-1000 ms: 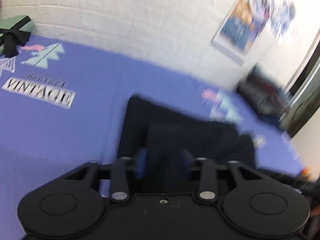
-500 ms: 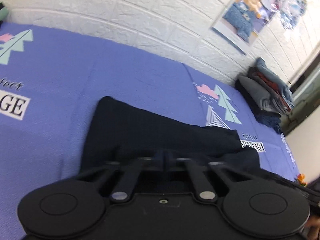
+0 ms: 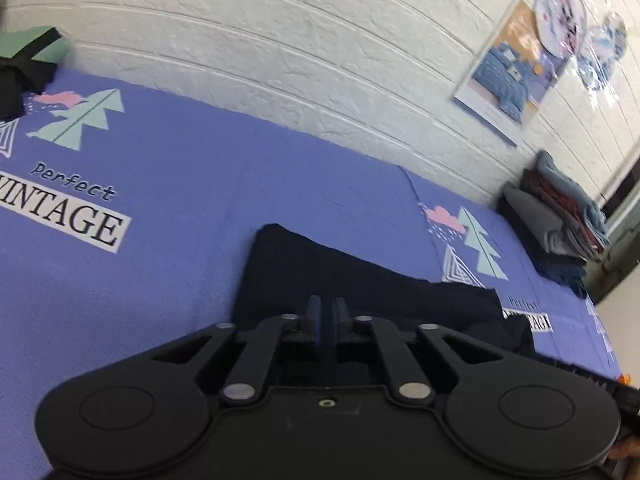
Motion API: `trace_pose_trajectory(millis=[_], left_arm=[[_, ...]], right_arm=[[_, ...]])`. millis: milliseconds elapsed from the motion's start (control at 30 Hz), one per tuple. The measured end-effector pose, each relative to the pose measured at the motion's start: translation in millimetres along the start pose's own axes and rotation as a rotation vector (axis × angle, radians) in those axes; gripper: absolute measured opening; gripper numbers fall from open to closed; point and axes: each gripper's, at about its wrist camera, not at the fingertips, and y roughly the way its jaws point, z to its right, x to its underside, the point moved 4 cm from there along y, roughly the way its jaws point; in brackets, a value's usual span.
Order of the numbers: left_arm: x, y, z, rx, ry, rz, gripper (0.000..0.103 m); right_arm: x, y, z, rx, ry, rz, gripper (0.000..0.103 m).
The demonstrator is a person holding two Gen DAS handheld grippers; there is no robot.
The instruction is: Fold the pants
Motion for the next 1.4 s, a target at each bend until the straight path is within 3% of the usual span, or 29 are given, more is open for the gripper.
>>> trace_pose_trajectory(millis=[33, 100, 200, 300, 400, 633, 767, 800, 833, 867, 900, 1067, 1167, 1233, 1333, 1400], left_arm=[[0.1, -2.4, 3.3, 0.025, 0.006, -0.009, 0.01], [-0.1, -1.6, 8.7, 0.085, 0.021, -0.044, 0.089], [2.1, 13.1, 10.5, 0.074, 0.022, -0.09, 0.093], [8.4, 33.2, 9.2, 0.059, 0.022, -0.132, 0.096], [7.7, 34.7, 11.7, 0.053, 0.029, -0.115, 0.103], [-1.9, 23.7, 6.8, 0.002, 0.015, -0.059, 0.103], [-1.0, 31.8, 6.1, -0.014, 0.027, -0.082, 0.103], [2.0, 35.2, 5.6, -0.01, 0.026, -0.108, 0.099], [5.7, 37.5, 5.4, -0.01, 0.031, -0.125, 0.089], [8.8, 37.5, 6.0, -0.023, 0.051, -0.124, 0.04], [10.8, 36.1, 7.9, -0.03, 0.08, -0.118, 0.0], [3.5, 5.9, 13.5, -0.017, 0.033, 0.011, 0.0], [-3.2, -14.5, 8.5, -0.075, 0.032, 0.109, 0.0], [-1.8, -8.5, 0.7, -0.112, 0.045, 0.098, 0.0], [13.0, 19.3, -6.6, -0.094, 0.069, -0.03, 0.0], [13.1, 16.0, -8.8, -0.094, 0.053, -0.017, 0.02]], right_arm=[[-2.9, -6.5, -3.1, -0.008, -0.015, 0.03, 0.046], [-7.5, -14.5, -9.4, -0.031, -0.04, 0.057, 0.054], [-7.9, -11.3, -15.3, -0.047, -0.055, 0.043, 0.071], [-2.6, -6.2, -15.4, -0.056, -0.038, 0.018, 0.071], [2.3, -5.4, -15.3, -0.053, -0.036, 0.003, 0.071], [8.7, -7.1, -14.6, -0.052, -0.025, -0.016, 0.073], [10.9, -5.9, -14.3, -0.047, -0.017, -0.024, 0.077], [11.7, -5.9, -14.1, -0.044, -0.017, -0.027, 0.077], [12.4, -5.7, -13.6, -0.038, -0.018, -0.03, 0.077], [13.3, -5.7, -12.9, -0.035, -0.02, -0.034, 0.078], [14.1, -5.6, -12.3, -0.035, -0.021, -0.036, 0.078], [14.8, -8.5, -13.4, -0.035, -0.02, -0.032, 0.077], [12.1, -11.6, -17.1, -0.039, -0.033, -0.007, 0.077], [11.6, -8.1, -19.3, -0.046, -0.04, -0.011, 0.077], [11.7, -3.7, -19.9, -0.04, -0.023, -0.007, 0.077], [10.6, -7.8, -23.5, -0.057, -0.027, 0.016, 0.073]])
